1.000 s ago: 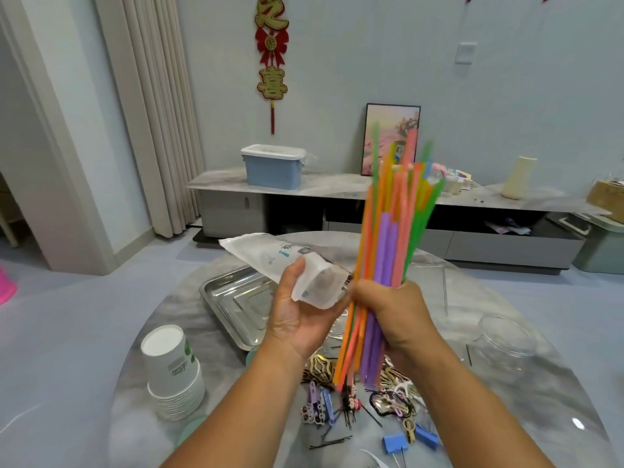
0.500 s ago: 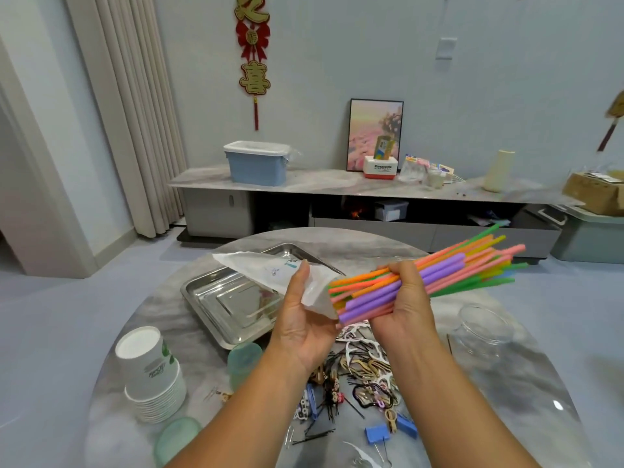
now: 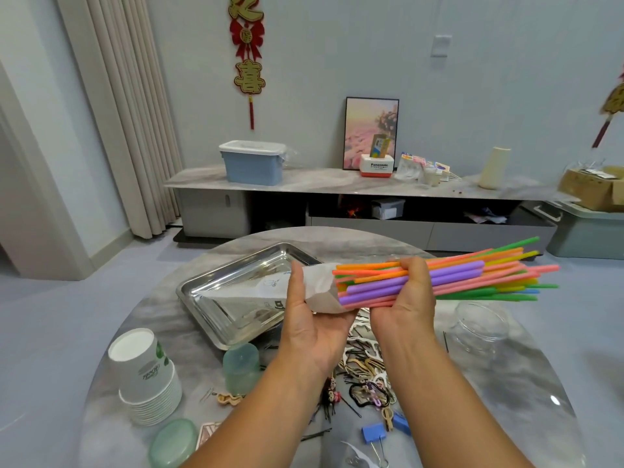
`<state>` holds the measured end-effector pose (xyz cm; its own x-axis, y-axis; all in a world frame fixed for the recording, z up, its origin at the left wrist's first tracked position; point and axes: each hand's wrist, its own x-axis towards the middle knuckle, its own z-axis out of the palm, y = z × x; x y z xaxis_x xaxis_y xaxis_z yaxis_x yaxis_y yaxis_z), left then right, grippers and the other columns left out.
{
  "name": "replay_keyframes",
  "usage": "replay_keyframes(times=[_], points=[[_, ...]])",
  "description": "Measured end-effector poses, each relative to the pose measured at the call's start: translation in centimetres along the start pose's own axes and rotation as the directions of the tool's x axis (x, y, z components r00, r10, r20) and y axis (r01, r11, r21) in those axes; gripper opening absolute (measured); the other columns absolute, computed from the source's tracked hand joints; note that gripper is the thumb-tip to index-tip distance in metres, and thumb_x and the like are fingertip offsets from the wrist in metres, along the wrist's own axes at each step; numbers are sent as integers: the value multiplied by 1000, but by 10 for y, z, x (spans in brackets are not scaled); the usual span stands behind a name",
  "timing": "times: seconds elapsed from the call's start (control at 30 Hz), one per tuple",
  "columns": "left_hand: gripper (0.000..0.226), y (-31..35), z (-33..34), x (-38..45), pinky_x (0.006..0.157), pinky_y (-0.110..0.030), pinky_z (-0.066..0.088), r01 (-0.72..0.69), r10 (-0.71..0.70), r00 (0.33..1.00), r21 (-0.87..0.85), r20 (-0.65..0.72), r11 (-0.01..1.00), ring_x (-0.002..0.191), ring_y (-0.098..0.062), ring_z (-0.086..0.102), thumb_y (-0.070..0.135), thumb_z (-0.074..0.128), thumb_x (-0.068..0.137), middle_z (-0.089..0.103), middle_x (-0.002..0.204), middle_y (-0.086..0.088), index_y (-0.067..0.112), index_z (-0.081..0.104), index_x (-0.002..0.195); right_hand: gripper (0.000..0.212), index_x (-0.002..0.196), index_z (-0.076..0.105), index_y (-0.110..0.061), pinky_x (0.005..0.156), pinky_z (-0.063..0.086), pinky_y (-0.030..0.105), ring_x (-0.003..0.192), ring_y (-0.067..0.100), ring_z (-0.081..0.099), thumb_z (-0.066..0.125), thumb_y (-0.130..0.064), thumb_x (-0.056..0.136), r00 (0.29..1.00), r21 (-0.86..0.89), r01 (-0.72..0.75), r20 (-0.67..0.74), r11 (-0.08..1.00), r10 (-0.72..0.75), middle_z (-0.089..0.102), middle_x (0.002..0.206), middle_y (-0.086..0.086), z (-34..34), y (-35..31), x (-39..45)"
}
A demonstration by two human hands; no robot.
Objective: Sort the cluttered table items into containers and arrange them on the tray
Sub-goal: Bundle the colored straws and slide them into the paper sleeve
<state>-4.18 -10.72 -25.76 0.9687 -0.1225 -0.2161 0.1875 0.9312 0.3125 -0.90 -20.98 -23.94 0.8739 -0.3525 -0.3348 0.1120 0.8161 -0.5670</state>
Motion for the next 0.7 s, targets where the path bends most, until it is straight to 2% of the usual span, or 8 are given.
replay_keyframes(times=[0.1,0.23,0.43,0.53,0.63,0.7], points=[[71,2,8,-2,99,-60,50,-38,32,997,-84,-76,996,106,-43,69,64,58,91,70,116,-28,4,59,129,16,87,62,-16,64,57,33,63,18,64,72,-10,77,999,-12,53,-9,999,-53,63,72,-2,3,-1,-2],[78,3,11,-3,103,-66,45,-49,12,988,-238,-152,970,115,-49,63,70,44,95,66,122,-31,6,52,138,21,94,65,-13,65,58,34,65,19,67,74,-9,76,995,-18,95,5,995,-95,65,75,-1,7,0,-7],[76,3,18,-9,103,-66,44,-79,21,980,-284,-200,956,115,-50,61,68,33,100,64,123,-31,6,52,140,22,97,64,-13,67,60,36,67,19,68,74,-10,78,994,0,106,21,994,-106,66,78,0,10,-2,-12],[74,9,22,-8,100,-69,44,-43,-22,975,-283,-221,958,113,-53,59,63,26,103,61,123,-34,4,48,143,24,100,64,-11,67,59,35,69,20,67,72,-7,79,991,8,125,48,992,-125,65,82,3,13,-4,-14],[74,21,27,-7,94,-73,43,33,-88,978,-275,-188,961,108,-57,58,57,18,106,58,120,-39,0,42,146,9,85,66,-8,61,55,30,61,18,66,68,-2,79,979,16,159,126,987,-160,67,75,4,17,-8,-17],[75,25,28,-8,93,-75,43,69,-107,985,-265,-132,962,111,-60,57,57,16,107,58,121,-41,-2,42,146,12,77,65,-10,58,55,29,59,18,66,69,1,77,967,19,194,166,981,-194,66,72,5,19,-8,-20]])
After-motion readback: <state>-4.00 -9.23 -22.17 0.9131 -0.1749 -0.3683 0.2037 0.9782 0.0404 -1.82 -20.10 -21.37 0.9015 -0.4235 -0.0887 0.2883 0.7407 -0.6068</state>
